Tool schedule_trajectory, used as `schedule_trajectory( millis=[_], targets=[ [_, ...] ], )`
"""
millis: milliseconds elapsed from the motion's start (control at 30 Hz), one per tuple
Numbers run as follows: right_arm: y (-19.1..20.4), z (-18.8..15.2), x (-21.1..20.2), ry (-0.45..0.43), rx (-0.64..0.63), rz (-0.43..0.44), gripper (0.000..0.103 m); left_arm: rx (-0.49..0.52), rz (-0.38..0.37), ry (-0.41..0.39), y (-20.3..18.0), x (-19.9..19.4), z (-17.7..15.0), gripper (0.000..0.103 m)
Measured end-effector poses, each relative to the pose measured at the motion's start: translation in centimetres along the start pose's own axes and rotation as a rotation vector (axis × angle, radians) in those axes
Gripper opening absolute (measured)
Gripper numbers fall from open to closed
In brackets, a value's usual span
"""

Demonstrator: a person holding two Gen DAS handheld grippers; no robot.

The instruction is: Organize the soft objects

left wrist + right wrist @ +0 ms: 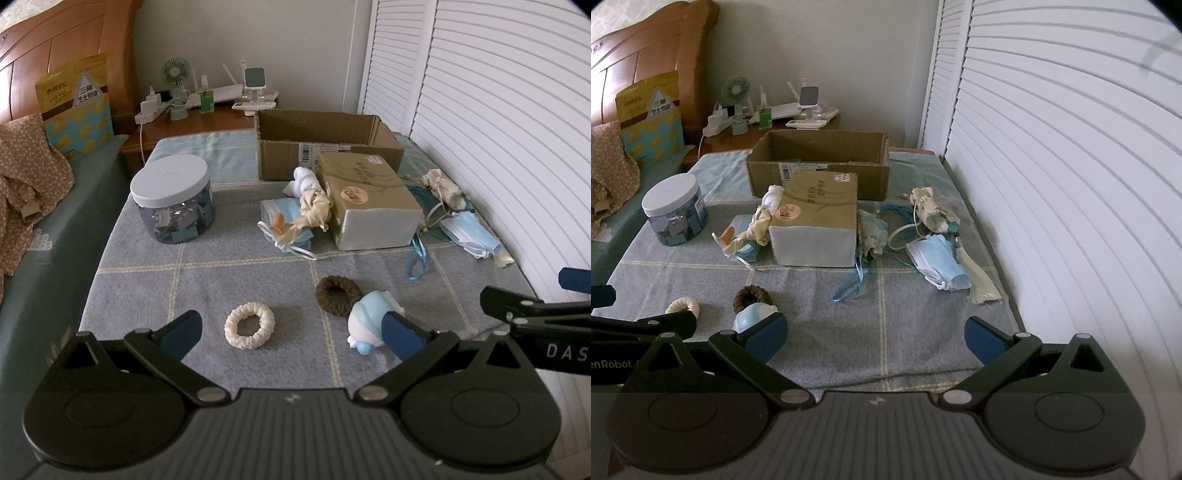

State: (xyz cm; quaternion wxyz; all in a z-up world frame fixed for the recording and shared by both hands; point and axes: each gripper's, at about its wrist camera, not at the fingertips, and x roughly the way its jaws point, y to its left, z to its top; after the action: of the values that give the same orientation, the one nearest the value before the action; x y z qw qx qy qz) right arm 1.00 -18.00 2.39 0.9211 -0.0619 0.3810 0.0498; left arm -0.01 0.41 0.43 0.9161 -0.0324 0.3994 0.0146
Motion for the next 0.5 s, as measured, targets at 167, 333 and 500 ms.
schedule_trajectory(
  millis=[167, 333, 500],
  targets=[
    [0.3, 0.1, 0.3, -0.011, -0.018, 0.015, 0.103, -0.001, 0.001, 0.003, 0.2, 0.4, 0.1, 0.102],
    [0.9, 0.3, 0.7, -0.015, -0.044, 0.022, 0.103, 0.012, 0.005, 0.004, 0.5, 0.8, 0.2, 0.102],
    [1.5, 0.5, 0.9, -0.036, -0.078, 0.060, 0.103, 0.018, -0.009, -0.002, 1.1, 1.5, 0.3, 0.102]
  ],
)
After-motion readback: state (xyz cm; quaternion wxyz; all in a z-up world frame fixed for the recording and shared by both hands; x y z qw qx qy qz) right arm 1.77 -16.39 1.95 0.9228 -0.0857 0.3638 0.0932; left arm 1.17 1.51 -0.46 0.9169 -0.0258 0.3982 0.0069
